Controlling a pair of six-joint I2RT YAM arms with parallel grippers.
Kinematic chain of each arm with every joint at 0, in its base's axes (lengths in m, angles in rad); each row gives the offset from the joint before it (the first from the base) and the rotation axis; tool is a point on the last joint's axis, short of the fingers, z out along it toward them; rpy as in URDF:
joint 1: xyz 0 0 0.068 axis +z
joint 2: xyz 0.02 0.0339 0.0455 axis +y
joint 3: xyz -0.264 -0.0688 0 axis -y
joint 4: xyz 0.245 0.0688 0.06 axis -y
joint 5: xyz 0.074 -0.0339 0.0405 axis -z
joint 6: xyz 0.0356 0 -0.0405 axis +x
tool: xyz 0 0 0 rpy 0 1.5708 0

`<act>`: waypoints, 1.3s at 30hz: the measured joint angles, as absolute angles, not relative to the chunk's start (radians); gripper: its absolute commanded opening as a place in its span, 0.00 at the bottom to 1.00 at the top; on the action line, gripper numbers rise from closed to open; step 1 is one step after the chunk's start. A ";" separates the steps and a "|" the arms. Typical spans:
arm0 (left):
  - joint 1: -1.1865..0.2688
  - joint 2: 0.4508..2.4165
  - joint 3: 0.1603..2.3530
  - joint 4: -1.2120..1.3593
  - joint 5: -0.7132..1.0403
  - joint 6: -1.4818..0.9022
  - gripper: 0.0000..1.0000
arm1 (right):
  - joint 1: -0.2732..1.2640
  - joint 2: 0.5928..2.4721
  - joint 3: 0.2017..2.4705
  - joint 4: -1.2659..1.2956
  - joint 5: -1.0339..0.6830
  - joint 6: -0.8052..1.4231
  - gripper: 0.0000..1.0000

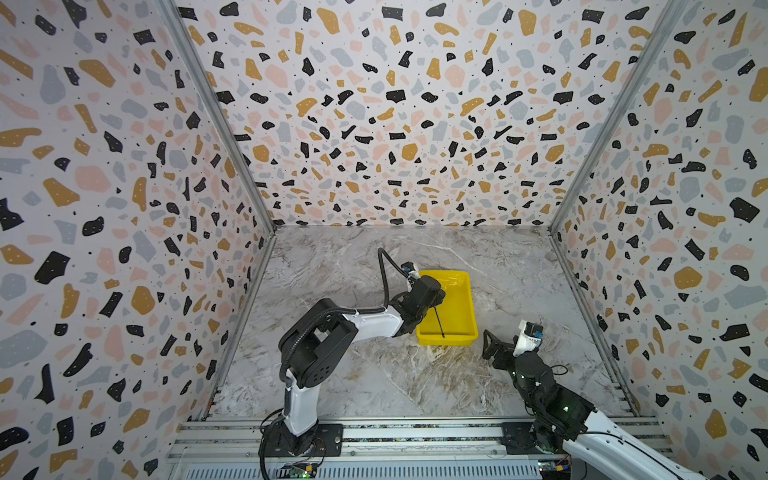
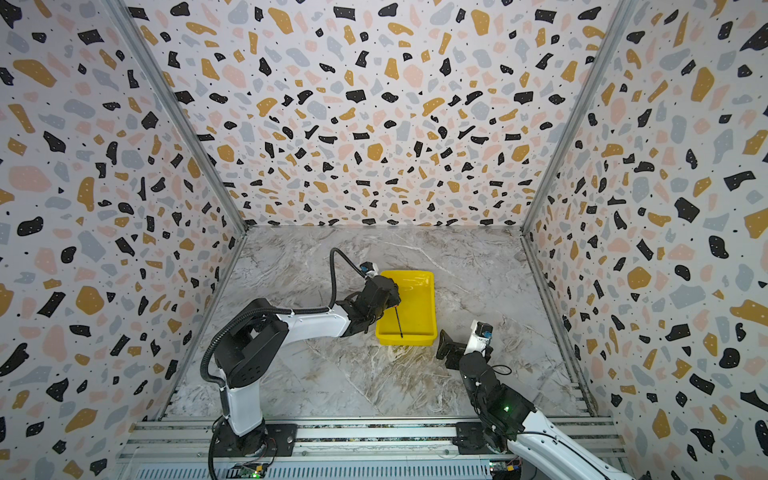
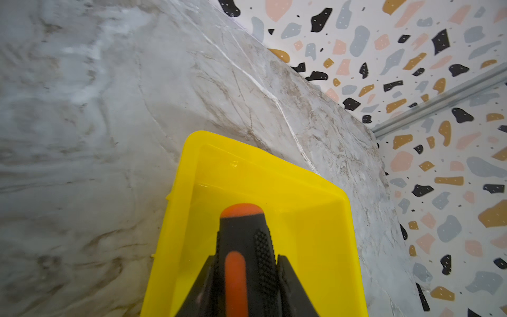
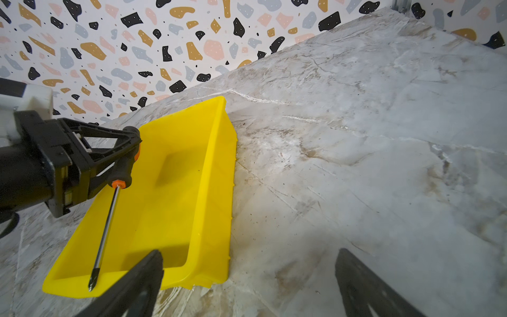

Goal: Put the screwdriver in the bin
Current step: 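Carry the screwdriver with the left gripper over the yellow bin, then lower the screwdriver into the bin and open the left gripper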

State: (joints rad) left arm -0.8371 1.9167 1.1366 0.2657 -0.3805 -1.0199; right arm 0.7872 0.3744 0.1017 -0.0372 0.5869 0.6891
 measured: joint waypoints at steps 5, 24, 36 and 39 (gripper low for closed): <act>-0.837 1.934 1.153 0.233 -0.425 -1.115 0.23 | 0.787 0.374 0.102 -0.037 0.587 0.689 0.99; -0.838 1.991 1.196 0.282 -0.434 -1.234 0.37 | 0.787 0.395 0.102 -0.028 0.585 0.688 0.99; -0.839 1.970 1.199 0.223 -0.452 -1.224 0.47 | 0.787 0.410 0.102 -0.022 0.580 0.687 0.99; -0.841 1.950 1.199 0.200 -0.455 -1.217 0.47 | 0.787 0.417 0.102 -0.022 0.579 0.688 0.99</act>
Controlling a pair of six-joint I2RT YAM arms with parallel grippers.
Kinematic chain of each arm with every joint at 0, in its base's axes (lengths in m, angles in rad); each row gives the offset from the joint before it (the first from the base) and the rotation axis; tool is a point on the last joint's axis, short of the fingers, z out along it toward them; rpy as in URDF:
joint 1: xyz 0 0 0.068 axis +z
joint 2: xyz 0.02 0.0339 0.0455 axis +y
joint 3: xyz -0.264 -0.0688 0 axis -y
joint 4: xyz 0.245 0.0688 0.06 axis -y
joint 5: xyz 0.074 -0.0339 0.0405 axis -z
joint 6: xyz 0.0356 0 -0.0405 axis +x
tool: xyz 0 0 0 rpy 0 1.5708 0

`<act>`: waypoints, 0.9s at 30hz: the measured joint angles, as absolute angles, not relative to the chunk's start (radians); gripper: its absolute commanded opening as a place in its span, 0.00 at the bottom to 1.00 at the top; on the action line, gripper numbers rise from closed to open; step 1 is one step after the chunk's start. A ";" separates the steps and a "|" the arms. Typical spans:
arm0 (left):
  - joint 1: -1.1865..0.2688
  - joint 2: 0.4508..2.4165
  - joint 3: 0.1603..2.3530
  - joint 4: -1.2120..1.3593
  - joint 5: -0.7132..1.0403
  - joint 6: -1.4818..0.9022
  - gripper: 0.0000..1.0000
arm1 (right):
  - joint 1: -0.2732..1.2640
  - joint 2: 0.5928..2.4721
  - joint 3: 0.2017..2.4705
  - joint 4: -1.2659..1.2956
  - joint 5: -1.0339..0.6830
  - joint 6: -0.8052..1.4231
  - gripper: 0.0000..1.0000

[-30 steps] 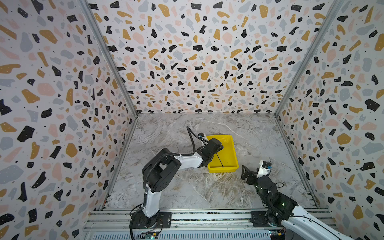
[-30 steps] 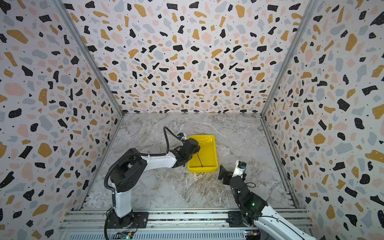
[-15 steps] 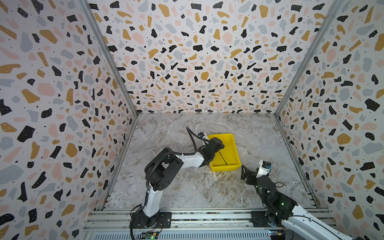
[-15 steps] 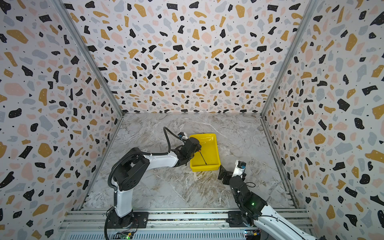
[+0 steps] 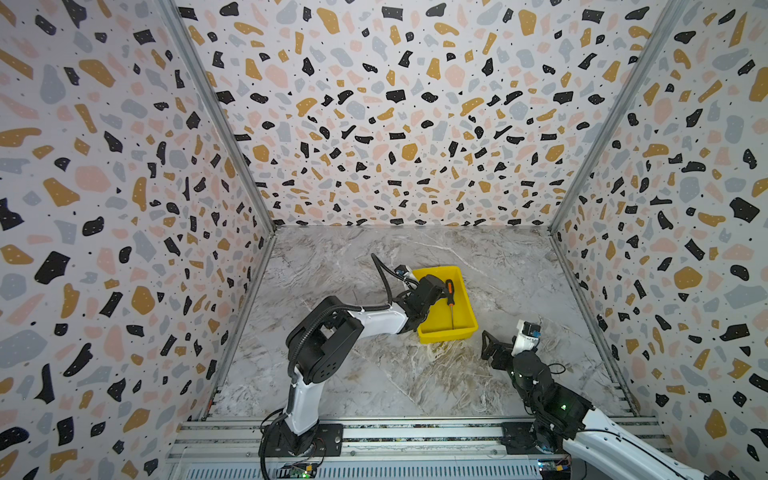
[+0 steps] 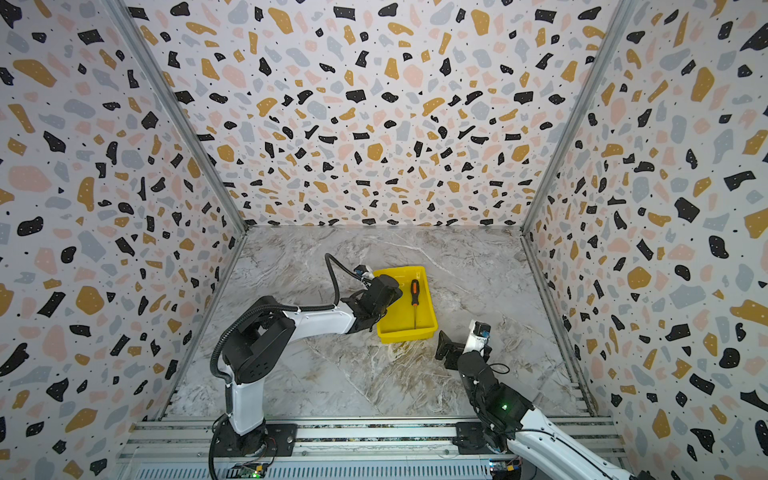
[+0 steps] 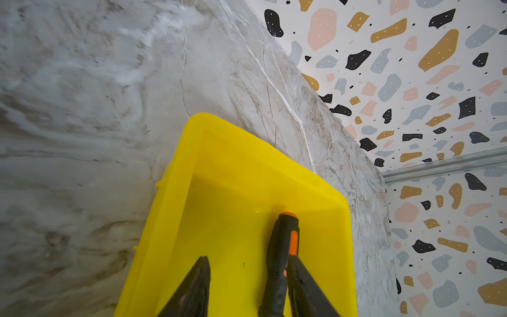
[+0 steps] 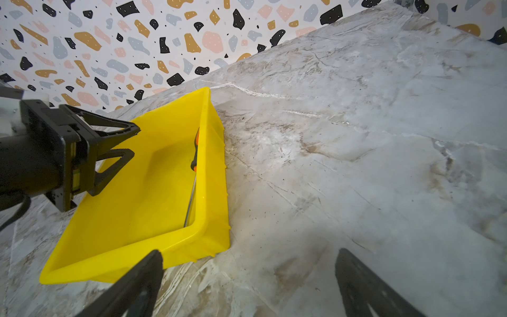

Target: Put the screwdriver in the bin

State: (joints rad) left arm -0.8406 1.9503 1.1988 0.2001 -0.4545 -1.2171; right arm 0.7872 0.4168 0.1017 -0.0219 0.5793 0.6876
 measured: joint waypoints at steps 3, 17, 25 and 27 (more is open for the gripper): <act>-0.843 1.911 1.199 0.175 -0.460 -1.201 0.47 | 0.787 0.423 0.102 -0.022 0.579 0.688 0.99; -0.872 1.356 0.960 0.119 -0.664 -0.771 1.00 | 0.787 0.418 0.102 -0.023 0.579 0.688 0.99; -0.871 1.036 0.494 0.067 -0.725 -0.635 1.00 | 0.787 0.418 0.102 -0.022 0.578 0.688 0.99; -0.871 0.967 0.411 0.014 -0.732 -0.635 1.00 | 0.787 0.423 0.102 -0.022 0.576 0.688 0.99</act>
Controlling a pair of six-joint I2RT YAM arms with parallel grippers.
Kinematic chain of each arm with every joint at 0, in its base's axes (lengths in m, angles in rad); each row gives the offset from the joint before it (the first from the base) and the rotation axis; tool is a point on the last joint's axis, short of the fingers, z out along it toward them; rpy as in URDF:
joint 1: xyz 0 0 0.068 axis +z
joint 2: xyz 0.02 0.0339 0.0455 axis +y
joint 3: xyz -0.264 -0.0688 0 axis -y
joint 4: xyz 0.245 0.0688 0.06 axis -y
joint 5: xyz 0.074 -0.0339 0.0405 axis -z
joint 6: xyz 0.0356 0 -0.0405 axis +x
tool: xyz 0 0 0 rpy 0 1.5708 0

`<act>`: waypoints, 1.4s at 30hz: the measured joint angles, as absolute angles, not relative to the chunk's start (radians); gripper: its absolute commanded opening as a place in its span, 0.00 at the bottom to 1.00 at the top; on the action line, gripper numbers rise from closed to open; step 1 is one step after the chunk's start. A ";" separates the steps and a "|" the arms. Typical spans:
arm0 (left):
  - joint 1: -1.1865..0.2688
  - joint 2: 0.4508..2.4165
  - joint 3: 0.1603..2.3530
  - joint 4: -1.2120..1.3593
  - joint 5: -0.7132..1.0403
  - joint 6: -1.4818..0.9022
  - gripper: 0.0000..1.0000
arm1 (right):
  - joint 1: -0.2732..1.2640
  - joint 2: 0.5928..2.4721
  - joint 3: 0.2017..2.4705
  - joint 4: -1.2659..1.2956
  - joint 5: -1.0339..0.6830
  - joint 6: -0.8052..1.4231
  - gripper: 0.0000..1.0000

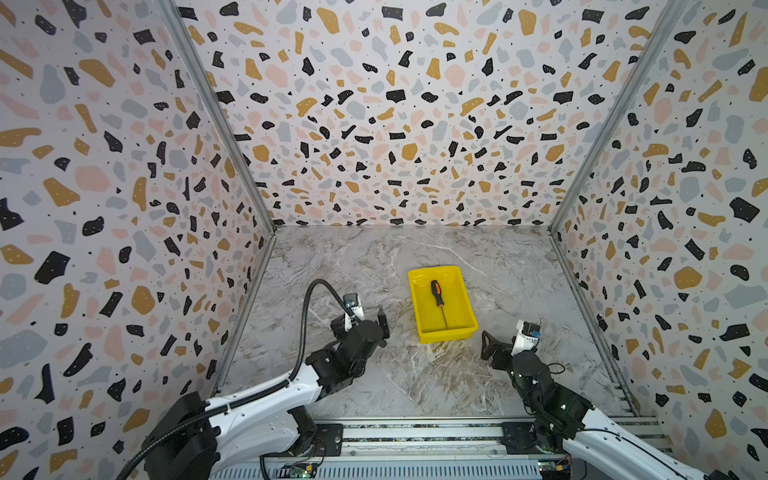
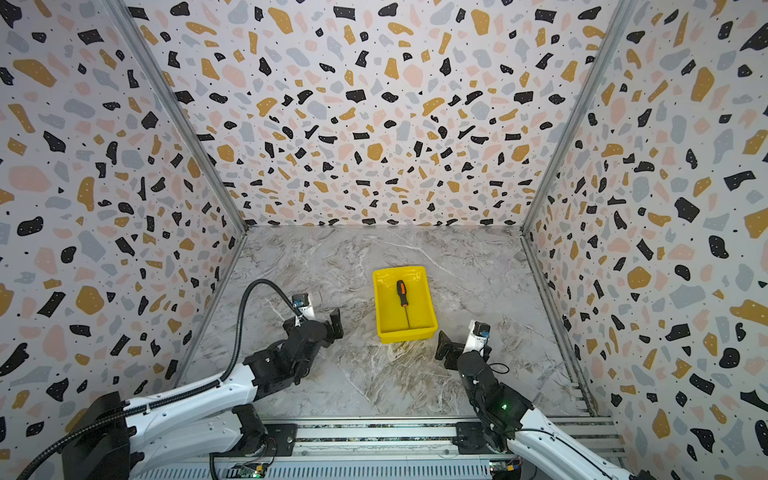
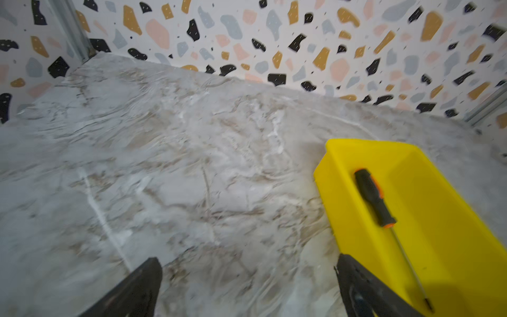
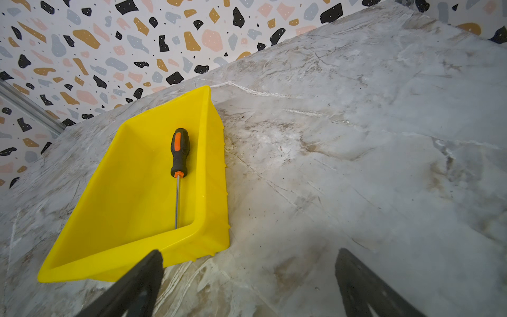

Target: Put the screwdriver in the bin

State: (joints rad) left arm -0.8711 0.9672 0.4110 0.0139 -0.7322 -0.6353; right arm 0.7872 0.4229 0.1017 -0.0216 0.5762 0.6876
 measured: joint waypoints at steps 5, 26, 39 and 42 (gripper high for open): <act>-0.871 0.739 0.260 -0.071 -0.728 -0.660 1.00 | 0.787 0.467 0.102 -0.015 0.576 0.689 0.99; -0.871 0.463 0.102 -0.067 -0.744 -0.700 1.00 | 0.239 0.775 0.203 0.352 0.514 0.420 1.00; -0.814 0.704 0.130 0.468 -0.958 -0.131 0.99 | 0.125 1.426 0.274 0.913 0.416 0.142 1.00; -0.648 0.866 0.131 0.630 -0.954 -0.002 0.99 | 0.117 1.447 0.250 1.034 0.332 0.090 1.00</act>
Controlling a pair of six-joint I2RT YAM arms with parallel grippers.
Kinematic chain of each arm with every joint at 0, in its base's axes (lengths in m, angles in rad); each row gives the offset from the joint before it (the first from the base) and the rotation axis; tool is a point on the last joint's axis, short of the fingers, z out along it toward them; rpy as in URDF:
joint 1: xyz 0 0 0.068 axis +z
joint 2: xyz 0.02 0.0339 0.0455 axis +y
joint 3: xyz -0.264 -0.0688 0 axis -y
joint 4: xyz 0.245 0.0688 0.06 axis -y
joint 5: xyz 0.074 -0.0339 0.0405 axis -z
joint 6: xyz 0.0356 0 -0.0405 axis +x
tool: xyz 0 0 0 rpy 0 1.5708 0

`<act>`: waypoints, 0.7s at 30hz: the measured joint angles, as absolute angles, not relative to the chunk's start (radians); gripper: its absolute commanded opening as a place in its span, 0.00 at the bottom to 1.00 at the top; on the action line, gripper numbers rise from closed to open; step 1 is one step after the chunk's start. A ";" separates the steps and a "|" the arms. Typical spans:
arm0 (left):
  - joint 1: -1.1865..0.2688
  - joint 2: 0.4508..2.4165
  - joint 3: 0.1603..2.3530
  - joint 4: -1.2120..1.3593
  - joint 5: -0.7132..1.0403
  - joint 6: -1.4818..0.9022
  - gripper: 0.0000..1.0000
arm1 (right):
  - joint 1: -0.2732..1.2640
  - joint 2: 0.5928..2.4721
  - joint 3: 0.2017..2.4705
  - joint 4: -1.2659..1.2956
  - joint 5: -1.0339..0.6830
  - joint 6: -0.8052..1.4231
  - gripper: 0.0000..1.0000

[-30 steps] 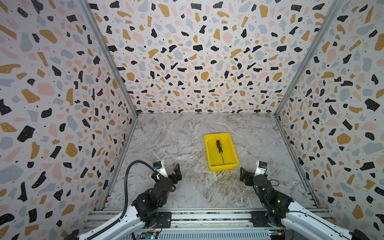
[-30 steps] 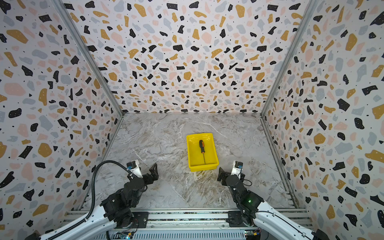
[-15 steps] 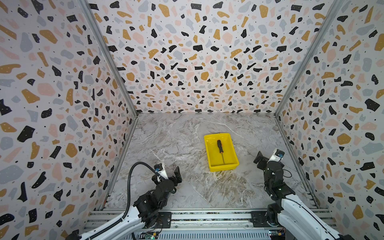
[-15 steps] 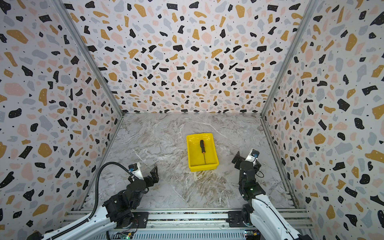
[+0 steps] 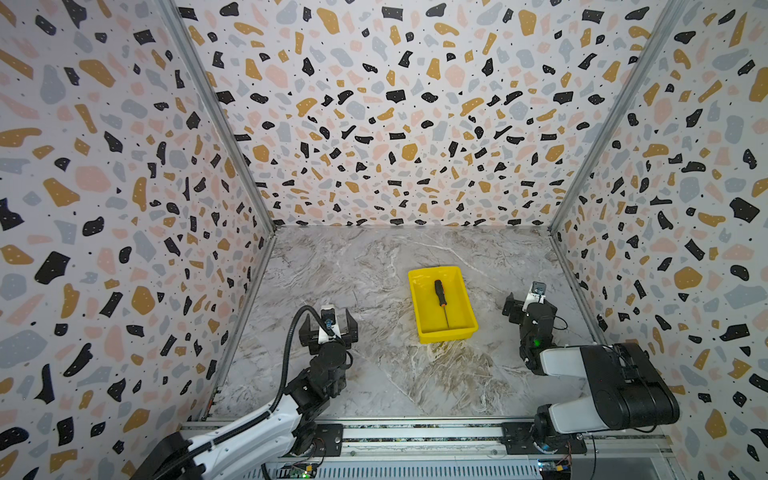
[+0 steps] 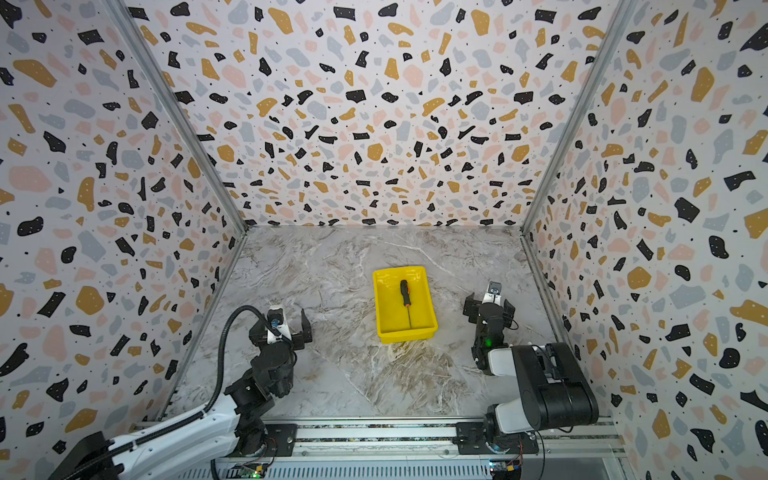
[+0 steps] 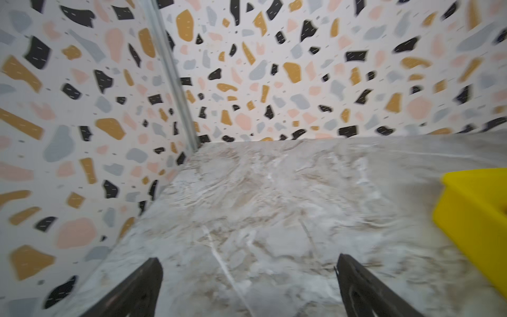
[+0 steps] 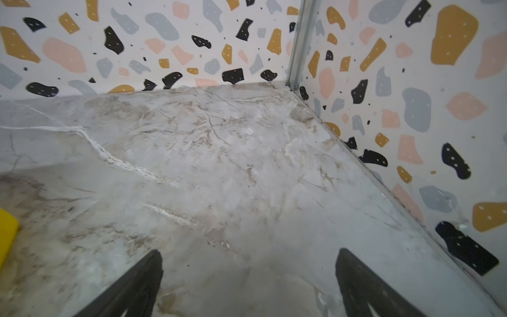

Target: Put the screwdriver in the bin

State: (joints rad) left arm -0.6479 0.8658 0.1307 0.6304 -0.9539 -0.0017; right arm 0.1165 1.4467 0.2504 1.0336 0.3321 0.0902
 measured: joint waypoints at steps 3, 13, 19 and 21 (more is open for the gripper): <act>-0.456 0.976 0.130 0.712 -0.896 0.034 0.99 | 0.113 1.483 0.182 1.202 0.266 0.052 0.99; -0.237 1.138 0.127 0.882 -0.695 -0.003 1.00 | 0.100 1.503 0.166 1.268 0.189 0.027 0.99; -0.193 1.206 0.034 1.102 -0.606 -0.076 1.00 | 0.100 1.503 0.167 1.271 0.178 0.023 0.99; -0.189 1.290 0.049 1.119 -0.572 -0.077 0.99 | 0.100 1.503 0.168 1.271 0.176 0.020 0.99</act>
